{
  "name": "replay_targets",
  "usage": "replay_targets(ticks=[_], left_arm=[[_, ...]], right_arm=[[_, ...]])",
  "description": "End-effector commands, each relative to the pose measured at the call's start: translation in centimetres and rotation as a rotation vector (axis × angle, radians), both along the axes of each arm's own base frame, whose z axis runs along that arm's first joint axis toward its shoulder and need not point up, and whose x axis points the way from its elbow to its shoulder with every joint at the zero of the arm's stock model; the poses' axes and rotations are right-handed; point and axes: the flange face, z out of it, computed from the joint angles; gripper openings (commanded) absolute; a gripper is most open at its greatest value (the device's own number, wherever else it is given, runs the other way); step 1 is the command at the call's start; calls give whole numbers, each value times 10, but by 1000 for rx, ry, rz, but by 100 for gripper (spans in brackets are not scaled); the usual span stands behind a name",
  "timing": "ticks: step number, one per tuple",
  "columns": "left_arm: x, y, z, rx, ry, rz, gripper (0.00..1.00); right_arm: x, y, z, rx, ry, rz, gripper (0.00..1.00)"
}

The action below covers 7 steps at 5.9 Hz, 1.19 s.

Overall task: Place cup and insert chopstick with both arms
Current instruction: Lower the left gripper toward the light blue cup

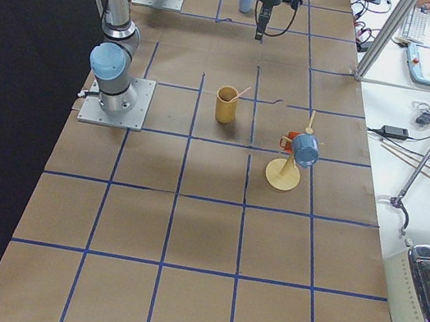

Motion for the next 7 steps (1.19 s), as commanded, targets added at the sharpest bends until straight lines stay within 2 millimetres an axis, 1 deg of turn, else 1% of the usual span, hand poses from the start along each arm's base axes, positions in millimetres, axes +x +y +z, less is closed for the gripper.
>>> replay_targets(ticks=[1, 4, 5, 6, 7], left_arm=[[0, 0, 0, 1, 1, 0, 99], [0, 1, 0, 3, 0, 0, 99], [9, 1, -5, 15, 0, 18, 99], [27, 3, -22, 46, 4, 39, 99], [49, 2, -55, 97, 8, 32, 98]], right_arm=[[0, 0, 0, 0, -2, -1, 100], [0, 2, 3, -6, -1, 3, 100], [0, 2, 3, -6, -1, 3, 100], [0, 2, 2, -5, -1, 4, 100], [0, 1, 2, -3, -1, 1, 100]])
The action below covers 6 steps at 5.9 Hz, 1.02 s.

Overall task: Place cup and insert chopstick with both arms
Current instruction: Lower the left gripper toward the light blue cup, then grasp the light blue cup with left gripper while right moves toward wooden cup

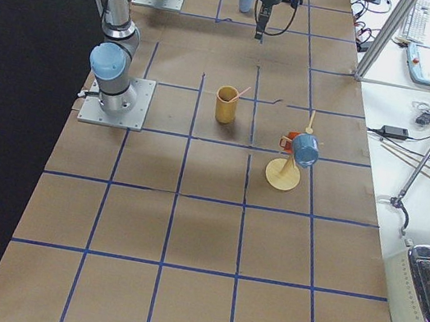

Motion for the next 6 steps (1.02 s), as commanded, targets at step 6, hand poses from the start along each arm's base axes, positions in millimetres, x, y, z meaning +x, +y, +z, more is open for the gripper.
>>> replay_targets(ticks=[6], left_arm=[[82, 9, -214, 137, 19, -22, 95]], right_arm=[[-147, -18, -4, 13, -10, 69, 100]])
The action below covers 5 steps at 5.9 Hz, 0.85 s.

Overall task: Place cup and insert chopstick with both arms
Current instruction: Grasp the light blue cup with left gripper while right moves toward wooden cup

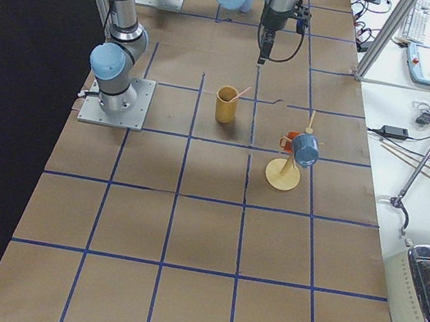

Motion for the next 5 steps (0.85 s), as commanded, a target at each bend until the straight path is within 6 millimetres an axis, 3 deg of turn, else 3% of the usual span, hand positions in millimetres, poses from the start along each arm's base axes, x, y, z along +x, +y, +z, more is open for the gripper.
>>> replay_targets(ticks=[1, 2, 3, 4, 5], left_arm=[[2, -6, -26, 23, 7, 6, 92], [4, -15, -44, 27, 7, 5, 90], [3, -15, -45, 30, 7, 2, 55], [6, -18, -45, 29, 5, 9, 29], [5, -18, -42, 25, 6, 9, 10]], right_arm=[[-17, -1, -3, 8, -2, -4, 100], [-16, 0, -14, 31, -8, -4, 100], [-16, 5, -44, 61, -16, -7, 100], [-17, 2, -69, 4, -1, -7, 100], [-16, 5, -94, -13, 2, -10, 100]])
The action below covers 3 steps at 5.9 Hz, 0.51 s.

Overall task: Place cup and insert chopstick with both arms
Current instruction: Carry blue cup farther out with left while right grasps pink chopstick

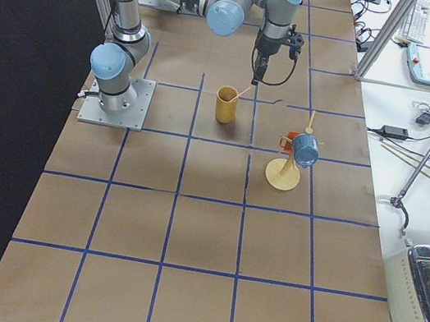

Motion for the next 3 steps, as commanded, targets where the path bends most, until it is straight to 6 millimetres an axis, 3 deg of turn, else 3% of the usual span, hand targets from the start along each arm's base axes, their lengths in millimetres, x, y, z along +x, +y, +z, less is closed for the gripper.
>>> replay_targets(ticks=[1, 2, 3], left_arm=[[-1, -1, 4, 0, -4, 9, 5], [-23, -7, 19, -25, -3, 75, 4], [-79, -19, 40, -66, 4, 127, 4]], right_arm=[[3, 9, -44, 2, -3, -4, 100], [6, 18, -63, 30, -10, -18, 100], [8, 24, -81, 41, -12, -32, 100]])
